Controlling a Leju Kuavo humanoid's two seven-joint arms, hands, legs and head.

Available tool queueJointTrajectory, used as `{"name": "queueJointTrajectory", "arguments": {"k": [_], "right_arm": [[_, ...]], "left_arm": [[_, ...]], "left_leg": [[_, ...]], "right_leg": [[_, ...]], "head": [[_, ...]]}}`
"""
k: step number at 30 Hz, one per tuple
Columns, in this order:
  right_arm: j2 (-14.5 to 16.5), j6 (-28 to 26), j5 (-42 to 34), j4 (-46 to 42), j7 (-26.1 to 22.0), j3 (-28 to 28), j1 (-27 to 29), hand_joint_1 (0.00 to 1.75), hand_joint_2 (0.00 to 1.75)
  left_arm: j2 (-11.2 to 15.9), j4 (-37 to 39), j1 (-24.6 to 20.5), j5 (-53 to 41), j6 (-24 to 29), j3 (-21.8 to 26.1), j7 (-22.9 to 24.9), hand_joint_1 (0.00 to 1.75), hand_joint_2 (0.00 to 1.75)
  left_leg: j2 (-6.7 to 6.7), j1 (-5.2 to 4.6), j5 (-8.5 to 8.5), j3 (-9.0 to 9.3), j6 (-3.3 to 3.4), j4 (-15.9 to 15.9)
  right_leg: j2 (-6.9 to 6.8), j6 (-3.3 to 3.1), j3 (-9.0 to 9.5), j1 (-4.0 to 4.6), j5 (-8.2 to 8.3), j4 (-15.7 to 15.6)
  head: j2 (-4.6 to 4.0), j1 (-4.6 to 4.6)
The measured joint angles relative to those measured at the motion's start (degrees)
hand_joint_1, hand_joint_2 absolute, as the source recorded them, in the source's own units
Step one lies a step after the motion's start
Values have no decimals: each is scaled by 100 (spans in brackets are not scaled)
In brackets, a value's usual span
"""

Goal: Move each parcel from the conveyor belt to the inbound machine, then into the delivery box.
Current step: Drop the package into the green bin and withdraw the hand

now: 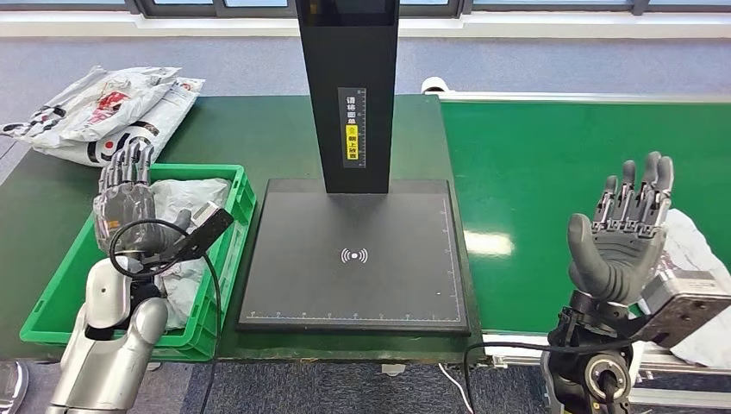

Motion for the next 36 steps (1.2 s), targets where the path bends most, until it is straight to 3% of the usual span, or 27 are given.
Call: {"name": "queueJointTrajectory", "arguments": {"k": [3,8,11,17,21,36], "right_arm": [[-1,-24,45,10,12,0,1,0,175],[-31,-189,865,187,205,0,-21,0,175],[-50,-262,1231,334,302,0,-57,0,175],[-80,-845,3157,935,1077,-9,-247,0,175],[-98,-1308,4166,1475,1482,-98,-338,0,175],[-120,-1673,5788,2367,2333,-871,-139,0,175]], "left_arm": [[-82,52,-51,550,35,-49,-217,0,175],[-378,32,-101,3360,-203,-337,-1287,0,175],[-499,-31,-99,4155,-313,-555,-1528,0,175],[-829,-316,-14,5838,-418,-965,-2075,0,175],[-1019,-370,52,6104,-410,-1313,-2113,0,175],[-1312,-368,142,6101,-508,-1597,-2076,0,175]], "left_leg": [[0,0,0,0,0,0],[-3,0,0,-1,1,0],[-2,-1,-1,-1,2,0],[-6,-1,-1,-1,4,0],[-8,-2,-1,-1,4,1],[-9,-2,-3,-4,6,0]], "right_leg": [[0,0,0,0,0,0],[-6,1,4,-3,0,0],[-3,3,3,-8,2,0],[-5,4,4,-9,2,0],[-7,5,4,-10,3,-1],[-9,6,1,-11,2,-1]], "head": [[0,0],[-1,0],[-1,0],[0,0],[-1,0],[-1,0]]}}
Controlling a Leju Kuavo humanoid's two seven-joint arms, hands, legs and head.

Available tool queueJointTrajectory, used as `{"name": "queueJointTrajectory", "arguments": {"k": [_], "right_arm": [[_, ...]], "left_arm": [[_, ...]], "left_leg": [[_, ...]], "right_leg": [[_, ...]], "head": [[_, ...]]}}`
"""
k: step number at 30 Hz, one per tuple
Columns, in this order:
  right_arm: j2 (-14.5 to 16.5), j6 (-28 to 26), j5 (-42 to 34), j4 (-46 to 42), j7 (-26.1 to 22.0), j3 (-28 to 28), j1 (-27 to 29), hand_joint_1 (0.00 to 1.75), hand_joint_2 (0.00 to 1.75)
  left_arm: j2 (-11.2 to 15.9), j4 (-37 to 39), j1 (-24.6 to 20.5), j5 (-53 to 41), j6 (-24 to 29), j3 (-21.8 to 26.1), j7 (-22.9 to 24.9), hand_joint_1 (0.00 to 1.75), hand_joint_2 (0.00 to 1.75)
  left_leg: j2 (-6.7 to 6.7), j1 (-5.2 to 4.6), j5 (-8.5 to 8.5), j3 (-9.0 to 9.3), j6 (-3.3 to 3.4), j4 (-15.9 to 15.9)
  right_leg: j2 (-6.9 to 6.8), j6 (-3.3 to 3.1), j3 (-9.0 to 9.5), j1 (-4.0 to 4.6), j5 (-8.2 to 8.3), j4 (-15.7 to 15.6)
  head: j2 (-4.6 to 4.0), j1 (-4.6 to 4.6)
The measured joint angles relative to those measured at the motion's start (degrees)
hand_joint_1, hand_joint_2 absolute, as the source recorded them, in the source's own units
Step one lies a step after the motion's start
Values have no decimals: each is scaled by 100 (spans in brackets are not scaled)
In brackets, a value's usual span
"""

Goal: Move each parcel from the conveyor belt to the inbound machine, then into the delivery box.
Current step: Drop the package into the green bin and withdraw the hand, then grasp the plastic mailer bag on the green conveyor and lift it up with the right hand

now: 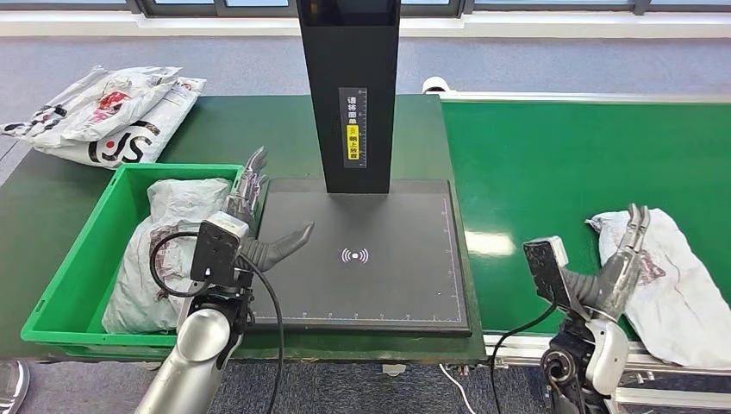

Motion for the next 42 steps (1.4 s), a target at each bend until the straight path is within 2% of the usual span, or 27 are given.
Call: {"name": "queueJointTrajectory", "arguments": {"k": [3,11,20,42], "right_arm": [[1,143,332,89,208,-220,110,0,175],[9,929,824,520,766,-607,315,0,175],[9,1138,969,1017,981,-823,311,0,175],[-97,1149,1535,2213,1301,-975,-247,0,175]], "left_arm": [[-41,-21,44,-41,-30,-5,44,0,175],[-72,-222,286,-122,-89,-5,190,0,175],[-87,-400,441,-172,-108,-5,270,0,175],[-87,-662,736,-327,-113,-3,386,0,175]], "left_leg": [[0,0,-1,0,1,0],[1,0,-3,-1,2,0],[1,0,-3,-1,2,0],[1,-1,-2,-1,3,0]], "right_leg": [[-1,1,0,-1,-1,0],[-1,2,-1,0,-2,-1],[-1,2,0,-1,-2,-1],[0,2,1,-1,-2,0]], "head": [[0,0],[0,0],[0,0],[0,0]]}}
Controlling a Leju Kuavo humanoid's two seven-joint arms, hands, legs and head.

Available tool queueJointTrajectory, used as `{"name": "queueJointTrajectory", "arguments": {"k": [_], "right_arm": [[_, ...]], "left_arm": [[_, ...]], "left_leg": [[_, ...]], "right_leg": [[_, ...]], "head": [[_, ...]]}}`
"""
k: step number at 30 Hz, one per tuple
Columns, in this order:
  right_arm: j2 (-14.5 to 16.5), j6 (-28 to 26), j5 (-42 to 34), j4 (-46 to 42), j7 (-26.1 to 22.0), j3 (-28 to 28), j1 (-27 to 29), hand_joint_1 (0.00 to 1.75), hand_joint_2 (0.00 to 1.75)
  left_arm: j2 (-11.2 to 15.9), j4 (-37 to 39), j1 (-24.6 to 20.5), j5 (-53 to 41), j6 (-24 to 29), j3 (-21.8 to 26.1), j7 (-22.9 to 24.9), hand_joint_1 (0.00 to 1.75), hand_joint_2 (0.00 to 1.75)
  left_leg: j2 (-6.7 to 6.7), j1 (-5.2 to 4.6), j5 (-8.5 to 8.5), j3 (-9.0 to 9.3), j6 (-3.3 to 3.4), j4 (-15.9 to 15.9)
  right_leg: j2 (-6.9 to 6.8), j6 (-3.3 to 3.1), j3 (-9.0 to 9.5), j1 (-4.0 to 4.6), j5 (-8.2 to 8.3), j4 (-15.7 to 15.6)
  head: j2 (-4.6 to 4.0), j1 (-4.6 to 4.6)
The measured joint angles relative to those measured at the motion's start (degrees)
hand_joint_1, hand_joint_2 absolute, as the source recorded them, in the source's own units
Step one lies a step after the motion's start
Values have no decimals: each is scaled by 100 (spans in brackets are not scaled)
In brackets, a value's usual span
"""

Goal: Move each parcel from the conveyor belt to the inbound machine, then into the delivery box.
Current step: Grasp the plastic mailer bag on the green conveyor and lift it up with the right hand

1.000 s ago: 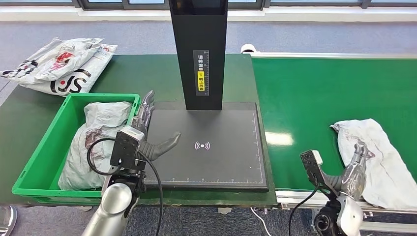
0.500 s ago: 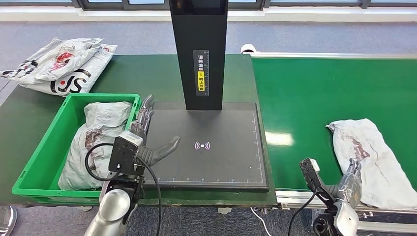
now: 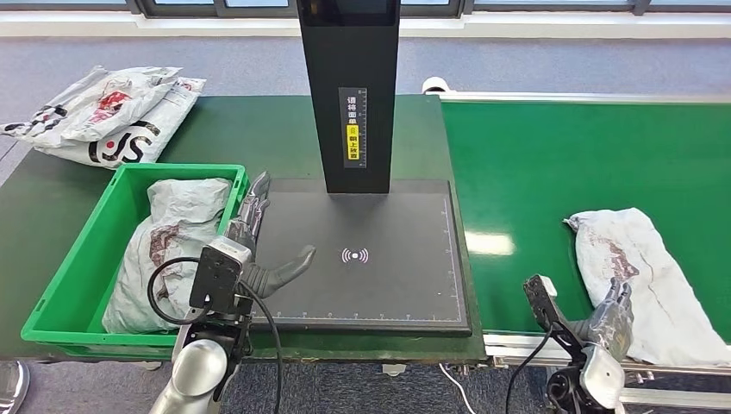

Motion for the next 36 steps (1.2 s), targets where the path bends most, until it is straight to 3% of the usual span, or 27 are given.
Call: {"name": "queueJointTrajectory", "arguments": {"k": [18,34,35,36], "right_arm": [[-318,40,756,1094,584,-3,-507,0,175],[-438,219,902,1614,755,-168,-705,1,175],[-442,236,903,1642,767,-178,-719,9,175],[-447,261,903,1677,777,-184,-739,51,175]], "left_arm": [[0,-9,37,-17,-23,27,13,0,175],[2,-9,60,-17,-1,36,16,0,175],[2,-9,59,-17,3,36,16,0,175],[2,-9,59,-17,7,37,16,0,175]], "left_leg": [[-1,0,1,0,0,0],[-2,0,1,-1,0,0],[-1,0,1,0,0,0],[-1,0,1,0,0,0]], "right_leg": [[0,0,0,0,0,0],[-1,0,0,0,0,0],[-1,0,0,0,0,0],[0,0,0,0,0,0]], "head": [[0,0],[-1,0],[-1,0],[0,0]]}}
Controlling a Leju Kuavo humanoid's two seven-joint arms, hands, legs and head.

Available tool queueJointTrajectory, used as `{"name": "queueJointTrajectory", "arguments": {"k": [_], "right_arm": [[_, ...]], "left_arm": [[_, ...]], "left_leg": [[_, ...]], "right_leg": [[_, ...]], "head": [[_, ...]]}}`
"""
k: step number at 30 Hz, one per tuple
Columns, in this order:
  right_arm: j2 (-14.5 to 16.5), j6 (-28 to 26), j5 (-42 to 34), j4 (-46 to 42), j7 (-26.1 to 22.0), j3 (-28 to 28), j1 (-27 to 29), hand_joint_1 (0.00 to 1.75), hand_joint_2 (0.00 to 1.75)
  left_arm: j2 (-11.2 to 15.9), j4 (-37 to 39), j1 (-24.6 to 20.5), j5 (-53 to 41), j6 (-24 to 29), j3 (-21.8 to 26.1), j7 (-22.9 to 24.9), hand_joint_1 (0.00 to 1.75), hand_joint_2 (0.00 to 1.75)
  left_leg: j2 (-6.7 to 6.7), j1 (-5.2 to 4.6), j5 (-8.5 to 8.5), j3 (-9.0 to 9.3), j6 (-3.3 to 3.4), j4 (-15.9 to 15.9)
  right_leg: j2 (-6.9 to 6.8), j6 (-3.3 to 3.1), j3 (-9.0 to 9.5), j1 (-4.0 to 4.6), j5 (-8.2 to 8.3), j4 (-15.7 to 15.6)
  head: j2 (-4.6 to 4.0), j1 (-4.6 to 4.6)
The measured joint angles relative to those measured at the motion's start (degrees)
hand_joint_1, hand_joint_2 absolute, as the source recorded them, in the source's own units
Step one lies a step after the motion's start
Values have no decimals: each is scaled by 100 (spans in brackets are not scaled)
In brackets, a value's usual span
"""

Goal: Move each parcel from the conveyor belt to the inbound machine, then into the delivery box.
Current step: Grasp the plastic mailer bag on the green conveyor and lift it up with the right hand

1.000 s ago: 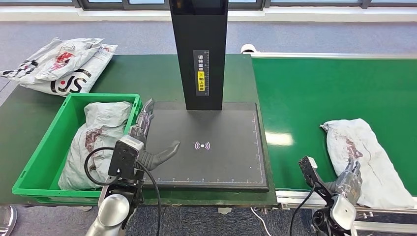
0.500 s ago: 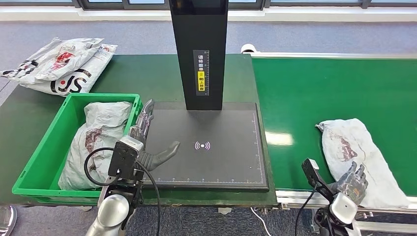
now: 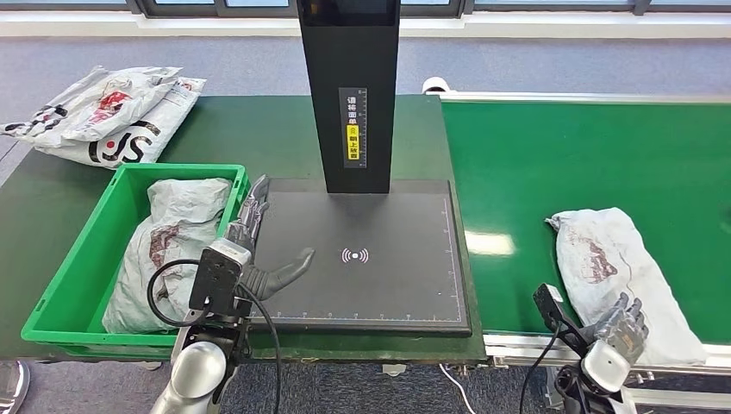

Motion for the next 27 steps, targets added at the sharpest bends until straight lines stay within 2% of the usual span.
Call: {"name": "queueJointTrajectory", "arguments": {"k": [2,3,20,24,27], "right_arm": [[-15,81,-4,84,7,-14,-60,138,175],[-22,125,-7,132,9,-27,-92,173,175],[-93,391,26,520,-125,-121,-301,175,175],[-72,620,-233,497,-527,-157,-310,175,175],[94,744,-766,-57,-1075,-165,-111,175,175]], "left_arm": [[0,0,-3,0,3,1,0,0,175],[0,0,-4,0,4,1,0,0,175],[46,-43,-2,0,68,3,-6,0,175],[57,-81,14,0,101,8,-7,0,175],[70,-142,76,-14,137,37,-7,0,175]], "left_leg": [[1,0,0,2,0,0],[1,0,0,2,0,0],[-3,0,1,3,2,0],[-3,1,1,2,2,0],[-2,1,1,1,1,0]], "right_leg": [[1,0,1,0,0,0],[1,0,1,0,0,0],[-3,1,6,3,1,0],[-4,1,7,3,1,0],[-3,1,7,3,1,1]], "head": [[0,0],[-1,0],[0,0],[0,0],[0,0]]}}
